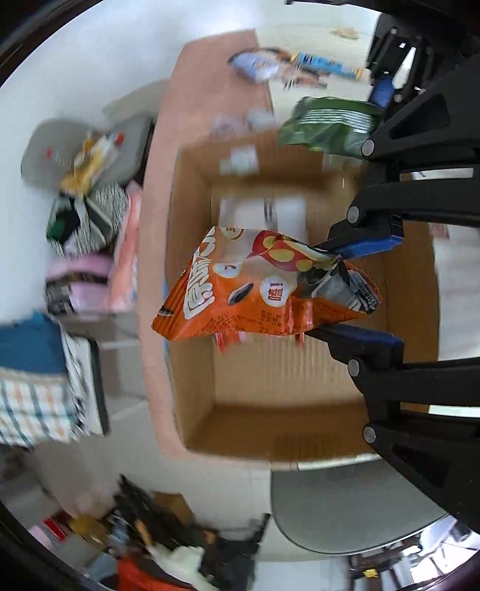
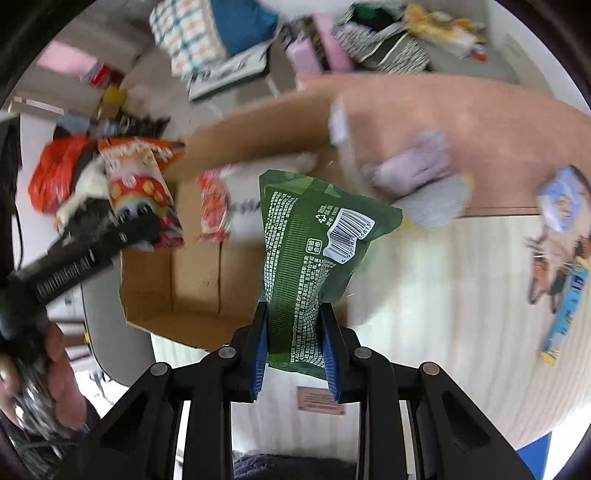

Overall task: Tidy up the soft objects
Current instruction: 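Carry the green packet into the box while the left tool drops the panda-print bag there, then grasp the blue cartoon pouch with the right tool while the left tool grasps the glittery sponge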

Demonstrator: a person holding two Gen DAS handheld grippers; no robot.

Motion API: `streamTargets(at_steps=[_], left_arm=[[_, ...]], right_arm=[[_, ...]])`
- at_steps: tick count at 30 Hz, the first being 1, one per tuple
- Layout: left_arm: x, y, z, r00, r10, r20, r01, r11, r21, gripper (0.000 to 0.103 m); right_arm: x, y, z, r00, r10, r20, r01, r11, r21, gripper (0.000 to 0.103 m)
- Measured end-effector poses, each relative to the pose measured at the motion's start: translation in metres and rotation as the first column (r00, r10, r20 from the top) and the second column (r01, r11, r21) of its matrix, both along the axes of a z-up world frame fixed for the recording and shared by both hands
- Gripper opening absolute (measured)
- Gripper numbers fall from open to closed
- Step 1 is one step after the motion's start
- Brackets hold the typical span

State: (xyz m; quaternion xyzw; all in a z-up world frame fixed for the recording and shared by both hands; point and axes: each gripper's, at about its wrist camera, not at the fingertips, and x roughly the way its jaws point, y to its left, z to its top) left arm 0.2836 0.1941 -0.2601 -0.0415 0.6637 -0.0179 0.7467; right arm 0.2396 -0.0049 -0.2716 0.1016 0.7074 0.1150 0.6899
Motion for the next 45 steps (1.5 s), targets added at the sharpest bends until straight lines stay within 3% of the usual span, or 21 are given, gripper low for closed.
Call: streamTargets(at_steps=[6,13,22,24,26,28,31,33,35,39,45], left_arm=[[0.019,0.042,-0.046,0.997,0.048,-0.060,-0.046,0.998,0.035,0.030],[0.039,0.050,-0.087,0.991,0.064,-0.118,-0.059,0.997,0.046,0.030],[0.045,0.051,-0.116,0.975,0.073,-0.210,-0.064,0.997,0.047,0.032],[0.045,0.050,-0.115,0.973,0.068,-0.220,-0.059,0.997,0.048,0.032],[0.044,0.052,-0.112,0.970,0.082,-0.231,-0.075,0.996,0.037,0.034],[0.041,0.056,-0.107,0.969,0.096,-0.228,-0.096,0.995,0.013,0.038],[0.032,0.060,-0.085,0.976,0.113,-0.187,-0.117,0.993,-0.011,0.058],[0.028,0.062,-0.073,0.977,0.126,-0.170,-0.132,0.991,-0.023,0.079],[0.019,0.062,-0.057,0.979,0.139,-0.149,-0.146,0.988,-0.041,0.086],[-0.003,0.055,-0.024,0.990,0.131,-0.062,-0.131,0.991,-0.009,0.096],[-0.037,0.044,0.004,0.992,0.123,0.020,-0.123,0.992,-0.004,0.099]], right_arm=[[0.002,0.050,-0.051,0.993,0.079,-0.088,-0.082,0.996,-0.040,0.027],[0.010,0.078,-0.089,0.978,0.148,-0.145,-0.167,0.978,-0.124,0.027],[0.012,0.089,-0.127,0.957,0.199,-0.213,-0.238,0.954,-0.180,0.027],[0.013,0.088,-0.128,0.956,0.201,-0.216,-0.242,0.953,-0.185,0.029],[0.013,0.087,-0.128,0.955,0.195,-0.223,-0.236,0.956,-0.172,0.040],[0.013,0.083,-0.125,0.959,0.177,-0.223,-0.209,0.969,-0.133,0.061],[0.016,0.073,-0.112,0.967,0.164,-0.195,-0.193,0.972,-0.137,0.065],[0.017,0.065,-0.098,0.972,0.159,-0.172,-0.183,0.974,-0.135,0.069],[0.020,0.058,-0.084,0.977,0.148,-0.154,-0.170,0.976,-0.137,0.077],[0.021,0.042,-0.050,0.988,0.130,-0.078,-0.142,0.976,-0.163,0.102],[0.007,0.050,-0.022,0.993,0.112,0.038,-0.101,0.972,-0.211,0.103]])
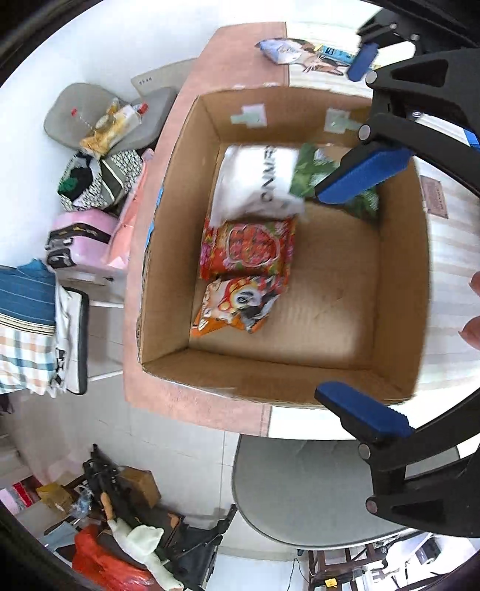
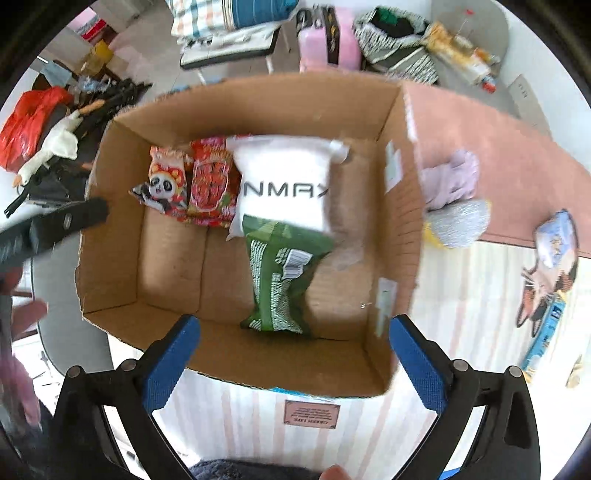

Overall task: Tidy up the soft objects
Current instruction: 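Grasp the blue cartoon pouch with the right tool while the left tool grasps the glittery sponge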

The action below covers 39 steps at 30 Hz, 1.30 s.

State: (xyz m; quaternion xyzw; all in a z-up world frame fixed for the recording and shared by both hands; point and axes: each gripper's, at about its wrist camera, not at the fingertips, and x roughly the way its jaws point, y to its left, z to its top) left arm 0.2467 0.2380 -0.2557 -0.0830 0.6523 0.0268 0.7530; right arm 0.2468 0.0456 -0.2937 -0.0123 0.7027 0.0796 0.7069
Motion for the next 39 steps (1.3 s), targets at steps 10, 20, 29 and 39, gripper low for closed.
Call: streamTargets(at_steps=[10,20,29,39], left_arm=[[-0.044,-0.021,0.036,0.996,-0.008,0.087,0.004,0.999,0.045,0.099],[-0.075,-0.039,0.076,0.986,-0.024,0.164,0.015,0.998,0.059,0.099],[-0.050,-0.107,0.118,0.938,-0.175,0.299,0.108,0.968,0.228,0.099],[0.037,-0.285,0.065,0.756,-0.643,0.124,0.565,0.737,0.371,0.099]], right_arm=[[-0.036,-0.007,0.051,0.992,-0.015,0.127,0.014,1.000,0.007,0.103],[-0.064,-0.020,0.090,0.981,-0.019,0.194,0.011,0.999,0.045,0.103],[-0.064,-0.077,0.125,0.934,-0.126,0.335,0.095,0.990,0.107,0.103],[-0.033,-0.260,0.099,0.878,-0.428,0.216,0.411,0.904,0.118,0.103]])
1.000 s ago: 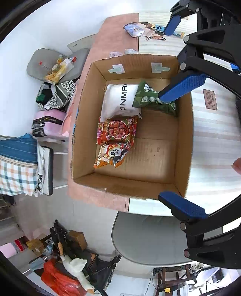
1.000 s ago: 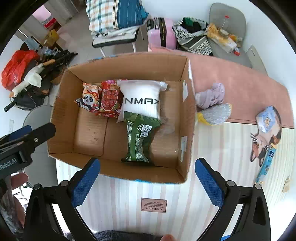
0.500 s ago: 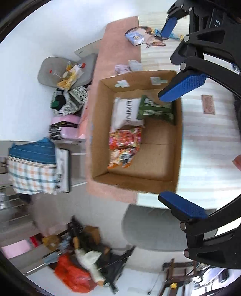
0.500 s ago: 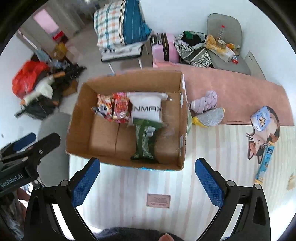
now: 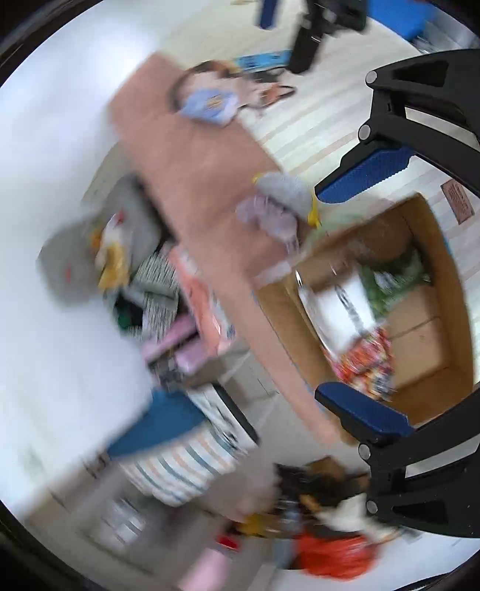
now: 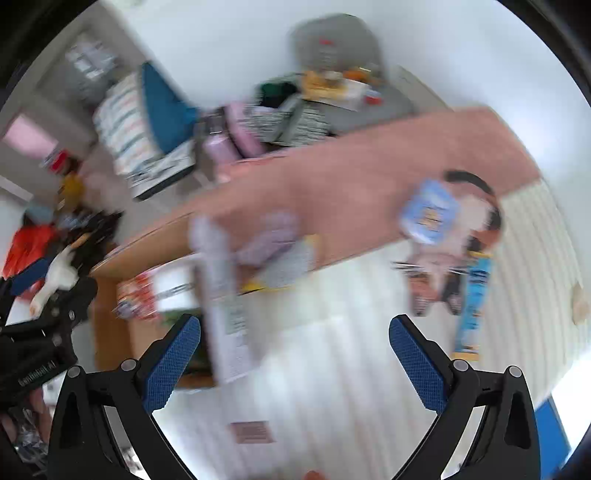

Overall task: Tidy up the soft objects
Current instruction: 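Grasp the blue cartoon pouch with the right tool while the left tool grasps the glittery sponge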

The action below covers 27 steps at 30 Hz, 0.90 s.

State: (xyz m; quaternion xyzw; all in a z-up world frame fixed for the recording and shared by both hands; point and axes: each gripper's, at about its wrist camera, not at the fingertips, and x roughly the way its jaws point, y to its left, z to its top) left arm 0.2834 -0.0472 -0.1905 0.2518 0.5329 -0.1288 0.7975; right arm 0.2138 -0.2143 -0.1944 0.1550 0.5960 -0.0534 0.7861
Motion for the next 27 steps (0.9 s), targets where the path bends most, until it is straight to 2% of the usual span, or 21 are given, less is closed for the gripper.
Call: streamTargets(at_steps=[4,7,10,11,14,17,18,22,27], left_arm=[[0.024,-0.063,-0.056,0.978,-0.162,-0.130,0.175,0.980,0.098,0.099],[0.039,-0.103,-0.115,0.941,-0.225,-0.254,0.272,0.947,0.171,0.099],[0.045,-0.123,-0.160,0.914,-0.223,-0.338,0.307,0.926,0.219,0.094],[0.048,-0.128,-0.176,0.906,-0.215,-0.366,0.313,0.921,0.233,0.088],[0.055,-0.135,-0.211,0.881,-0.180,-0.438,0.310,0.918,0.247,0.087],[0.059,-0.136,-0.234,0.856,-0.148,-0.496,0.301,0.922,0.244,0.087],[0.059,-0.136,-0.238,0.854,-0.146,-0.500,0.304,0.919,0.252,0.087],[0.063,-0.137,-0.240,0.856,-0.147,-0.495,0.313,0.911,0.270,0.087],[0.064,-0.136,-0.236,0.837,-0.158,-0.524,0.329,0.910,0.252,0.087]], right_arm=[[0.014,-0.066,-0.034,0.994,-0.077,-0.078,0.080,0.996,0.030,0.103],[0.028,-0.116,-0.067,0.981,-0.136,-0.141,0.148,0.986,0.076,0.103],[0.045,-0.154,-0.099,0.961,-0.189,-0.201,0.212,0.972,0.104,0.103],[0.052,-0.165,-0.108,0.955,-0.204,-0.218,0.231,0.967,0.108,0.103],[0.071,-0.191,-0.141,0.933,-0.241,-0.267,0.274,0.957,0.095,0.103],[0.094,-0.213,-0.174,0.909,-0.269,-0.318,0.317,0.942,0.112,0.103],[0.101,-0.218,-0.183,0.904,-0.274,-0.328,0.326,0.938,0.114,0.103],[0.124,-0.227,-0.211,0.885,-0.291,-0.362,0.355,0.927,0.124,0.103],[0.146,-0.227,-0.244,0.850,-0.303,-0.430,0.384,0.916,0.114,0.102]])
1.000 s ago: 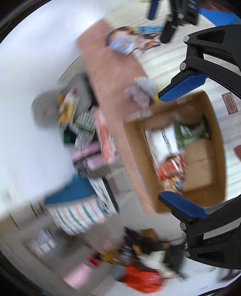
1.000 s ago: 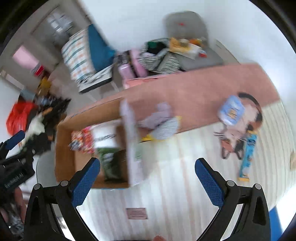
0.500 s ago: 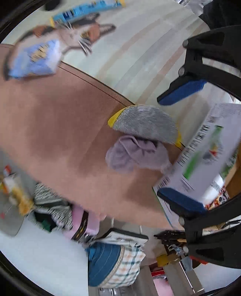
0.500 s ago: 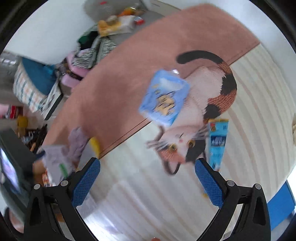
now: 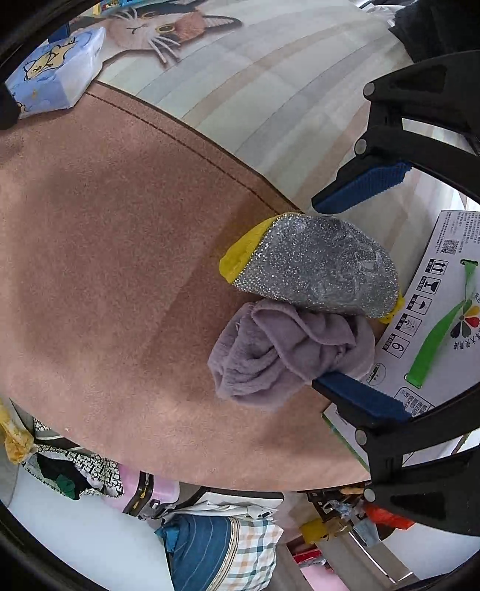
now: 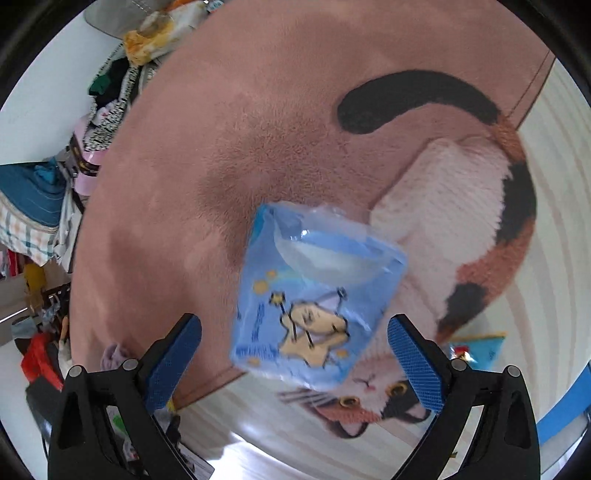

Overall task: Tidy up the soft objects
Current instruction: 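Grasp the blue cartoon pouch with the right tool while the left tool grasps the glittery sponge, then carry the pouch and sponge into the box and open both tools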

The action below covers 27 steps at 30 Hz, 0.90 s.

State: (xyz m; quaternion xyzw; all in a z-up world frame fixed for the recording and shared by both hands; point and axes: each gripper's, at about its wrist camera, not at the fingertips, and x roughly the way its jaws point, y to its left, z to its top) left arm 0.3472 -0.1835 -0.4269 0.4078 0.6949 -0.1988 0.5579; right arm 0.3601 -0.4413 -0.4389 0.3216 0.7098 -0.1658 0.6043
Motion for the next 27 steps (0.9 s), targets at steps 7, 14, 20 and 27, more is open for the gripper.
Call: streamTargets(at_steps=[7,14,20,27], left_arm=[[-0.001,-0.004,-0.009,0.996,-0.083,0.015,0.083,0.995,0.048,0.087],[-0.010,-0.015,0.005,1.000,0.015,-0.022,-0.015,1.000,0.008,0.075],[-0.030,-0.025,0.007,0.982,0.116,-0.152,-0.128,0.989,-0.072,0.076],[-0.054,-0.024,-0.011,0.999,-0.020,-0.046,0.023,0.998,0.062,0.076]], right_arm=[[0.009,0.003,-0.022,0.999,0.017,-0.052,-0.020,0.999,-0.045,0.082],[0.003,0.030,-0.017,0.979,0.194,-0.065,-0.200,0.974,-0.108,0.050],[-0.031,0.058,-0.020,0.936,0.337,-0.096,-0.345,0.935,-0.077,0.049],[-0.060,0.080,-0.027,0.920,0.378,-0.105,-0.387,0.919,-0.072,0.052]])
